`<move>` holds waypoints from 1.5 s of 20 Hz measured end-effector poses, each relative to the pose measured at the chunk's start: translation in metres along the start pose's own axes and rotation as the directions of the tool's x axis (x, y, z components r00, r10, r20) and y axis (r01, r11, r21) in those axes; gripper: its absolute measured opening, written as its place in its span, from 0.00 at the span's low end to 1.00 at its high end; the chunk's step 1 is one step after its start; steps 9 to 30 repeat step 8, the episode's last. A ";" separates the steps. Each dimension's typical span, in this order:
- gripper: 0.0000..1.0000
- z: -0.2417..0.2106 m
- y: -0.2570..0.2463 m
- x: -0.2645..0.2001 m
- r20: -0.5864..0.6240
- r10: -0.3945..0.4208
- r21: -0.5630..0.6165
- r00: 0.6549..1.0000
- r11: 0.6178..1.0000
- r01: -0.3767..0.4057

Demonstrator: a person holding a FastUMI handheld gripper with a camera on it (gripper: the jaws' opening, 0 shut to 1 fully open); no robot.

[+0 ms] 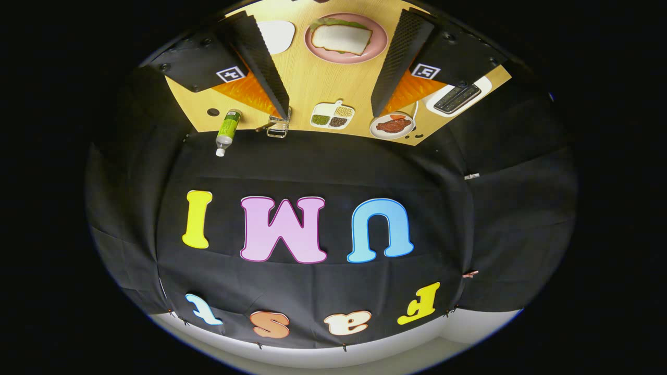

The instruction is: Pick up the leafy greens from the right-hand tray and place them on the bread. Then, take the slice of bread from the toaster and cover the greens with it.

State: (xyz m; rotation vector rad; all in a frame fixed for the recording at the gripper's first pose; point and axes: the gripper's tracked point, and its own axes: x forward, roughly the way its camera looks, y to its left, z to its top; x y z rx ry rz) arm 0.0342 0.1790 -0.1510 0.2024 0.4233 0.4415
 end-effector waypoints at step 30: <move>0.99 0.006 -0.008 -0.002 0.014 -0.007 -0.030 1.000 1.000 0.007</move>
